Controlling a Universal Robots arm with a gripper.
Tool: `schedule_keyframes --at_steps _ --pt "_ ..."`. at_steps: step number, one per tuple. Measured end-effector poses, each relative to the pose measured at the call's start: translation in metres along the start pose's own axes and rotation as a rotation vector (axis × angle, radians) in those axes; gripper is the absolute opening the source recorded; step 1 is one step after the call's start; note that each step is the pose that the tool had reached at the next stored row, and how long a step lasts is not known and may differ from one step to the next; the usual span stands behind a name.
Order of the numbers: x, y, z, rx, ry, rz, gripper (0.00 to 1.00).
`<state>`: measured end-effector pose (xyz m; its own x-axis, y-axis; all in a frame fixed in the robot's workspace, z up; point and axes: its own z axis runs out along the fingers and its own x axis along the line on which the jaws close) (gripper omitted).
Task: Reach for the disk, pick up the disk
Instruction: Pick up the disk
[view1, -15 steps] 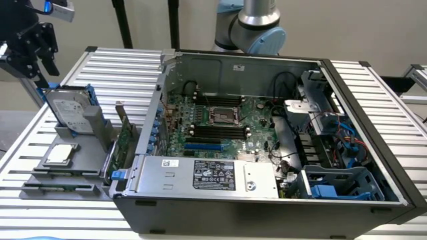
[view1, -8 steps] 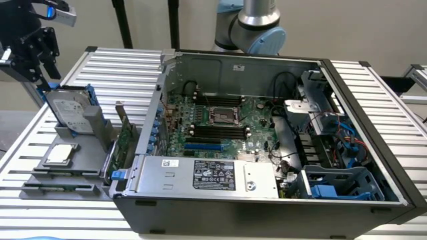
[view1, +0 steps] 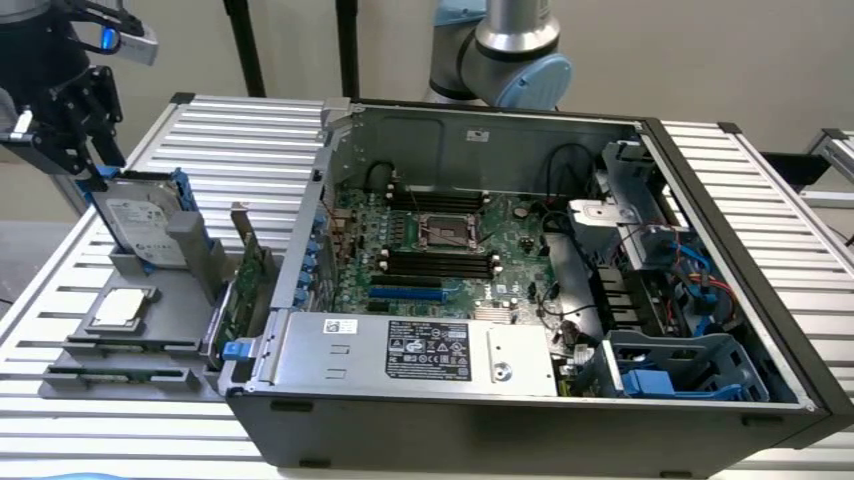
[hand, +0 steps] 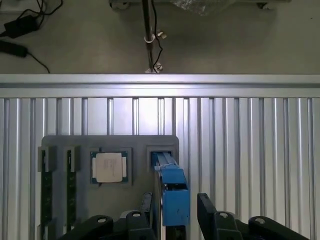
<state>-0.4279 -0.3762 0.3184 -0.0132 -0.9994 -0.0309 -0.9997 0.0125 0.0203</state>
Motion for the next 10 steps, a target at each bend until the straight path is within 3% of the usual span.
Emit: schedule_keyframes --at_steps 10 --pt "0.001 0.0023 0.0157 -0.0006 0.0017 -0.018 0.48"
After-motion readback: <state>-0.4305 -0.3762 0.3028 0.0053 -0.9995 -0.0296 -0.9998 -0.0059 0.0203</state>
